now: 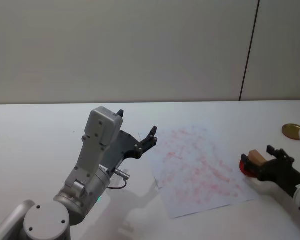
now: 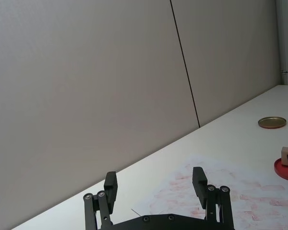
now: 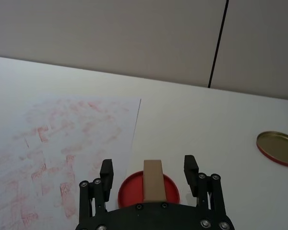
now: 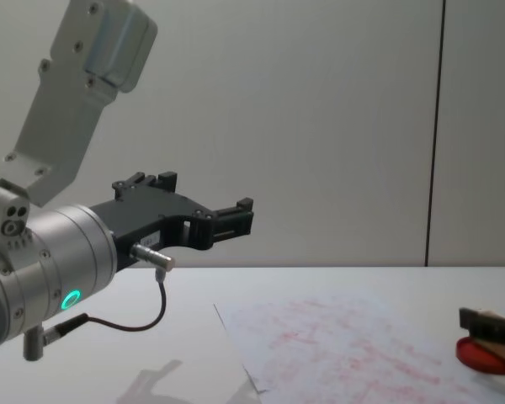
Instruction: Use the one hand to pick up the stamp and affix it onto the A4 paper.
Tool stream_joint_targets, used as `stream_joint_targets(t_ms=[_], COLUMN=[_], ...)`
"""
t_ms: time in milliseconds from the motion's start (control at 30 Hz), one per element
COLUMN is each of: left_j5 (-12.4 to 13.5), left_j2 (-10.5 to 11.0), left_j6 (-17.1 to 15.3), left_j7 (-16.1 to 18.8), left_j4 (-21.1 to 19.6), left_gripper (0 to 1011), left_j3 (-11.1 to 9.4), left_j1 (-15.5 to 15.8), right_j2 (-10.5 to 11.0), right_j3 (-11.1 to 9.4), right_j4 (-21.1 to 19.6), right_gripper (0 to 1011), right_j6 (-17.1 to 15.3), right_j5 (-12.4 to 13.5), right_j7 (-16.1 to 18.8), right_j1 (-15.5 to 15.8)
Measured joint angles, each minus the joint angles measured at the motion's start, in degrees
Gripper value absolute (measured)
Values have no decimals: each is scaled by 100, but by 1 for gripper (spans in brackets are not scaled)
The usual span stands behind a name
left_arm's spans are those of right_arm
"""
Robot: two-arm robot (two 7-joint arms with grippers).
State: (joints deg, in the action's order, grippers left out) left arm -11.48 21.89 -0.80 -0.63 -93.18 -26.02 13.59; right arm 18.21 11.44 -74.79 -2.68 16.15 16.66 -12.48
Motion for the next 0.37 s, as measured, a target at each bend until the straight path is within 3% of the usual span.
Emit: stream_joint_targets(t_ms=[167,367], left_j5=[0,0], left_j2=[0,0], left_j6=[0,0], left_j7=[0,0], left_j4=[0,0], left_gripper=[993,993], left_j3=[0,0], left_j1=[0,0], right_j2=[21,50], right_j3=[-14,-26], right_j4=[-195,-458], right_gripper=[991,1001], right_j6=[111,208], right_j5=[1,2], right_j7=[-36,-85], right_j1=[53,127])
